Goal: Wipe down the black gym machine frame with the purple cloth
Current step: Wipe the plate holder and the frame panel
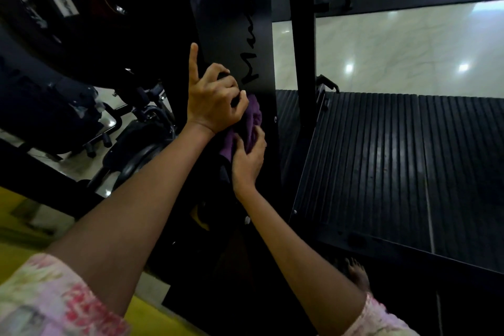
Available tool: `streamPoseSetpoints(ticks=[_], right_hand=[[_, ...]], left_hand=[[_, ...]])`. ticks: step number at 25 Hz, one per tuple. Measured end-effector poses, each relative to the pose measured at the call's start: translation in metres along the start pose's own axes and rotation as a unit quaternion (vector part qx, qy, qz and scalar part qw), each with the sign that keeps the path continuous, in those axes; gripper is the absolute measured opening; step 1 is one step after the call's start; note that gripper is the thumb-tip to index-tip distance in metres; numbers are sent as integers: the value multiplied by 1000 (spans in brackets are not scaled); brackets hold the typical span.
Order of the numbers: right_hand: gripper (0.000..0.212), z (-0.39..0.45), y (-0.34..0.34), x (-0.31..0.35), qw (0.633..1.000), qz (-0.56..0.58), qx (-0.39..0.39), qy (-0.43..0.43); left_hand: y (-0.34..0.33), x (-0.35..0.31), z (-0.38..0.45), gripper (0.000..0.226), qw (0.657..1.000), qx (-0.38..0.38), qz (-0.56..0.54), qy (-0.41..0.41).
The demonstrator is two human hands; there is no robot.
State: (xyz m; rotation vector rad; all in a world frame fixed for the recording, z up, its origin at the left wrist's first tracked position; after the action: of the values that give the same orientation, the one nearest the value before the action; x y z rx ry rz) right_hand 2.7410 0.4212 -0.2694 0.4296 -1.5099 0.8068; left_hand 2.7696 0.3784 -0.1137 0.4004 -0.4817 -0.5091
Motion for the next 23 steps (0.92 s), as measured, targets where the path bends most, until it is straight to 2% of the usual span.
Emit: streamPoseSetpoints(ticks=[2, 4, 8, 10, 12, 16, 19, 23], right_hand=[[51, -19, 7, -33, 997, -70, 0, -24], [56, -41, 20, -89, 982, -123, 31, -137], [71, -68, 38, -170, 922, -73, 80, -371], [81, -69, 34, -174, 905, -38, 79, -416], [79, -62, 28, -167, 909, -30, 77, -408], [56, -40, 21, -146, 930, -75, 92, -347], [51, -9, 13, -97, 958, -112, 95, -247], [53, 16, -5, -26, 986, -109, 102, -71]], left_hand=[[0, -1, 1, 29, 1000, -3, 3, 3], [-1, 0, 0, 29, 1000, -1, 6, 2], [-1, -1, 0, 29, 1000, -1, 10, -2], [0, -1, 2, 28, 1000, -3, 11, 2], [1, -1, 1, 27, 1000, -6, 11, 5], [-1, 1, 0, 29, 1000, -9, 5, 9], [-2, 1, 0, 29, 1000, -11, 6, 12], [-1, 0, -1, 29, 1000, -11, 7, 8]])
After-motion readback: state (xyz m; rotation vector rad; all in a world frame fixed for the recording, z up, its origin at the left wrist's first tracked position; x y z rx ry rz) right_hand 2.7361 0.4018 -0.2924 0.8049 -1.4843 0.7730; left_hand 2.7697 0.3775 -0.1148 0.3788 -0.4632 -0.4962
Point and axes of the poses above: each hand's wrist, its own z-axis towards the middle knuckle, its own y-axis out of the back of the hand, x = y × z, the point moved 7 cm from there along z, towards the middle knuckle, and after that the axes turned 9 degrees about y, right-handed, at the moved point
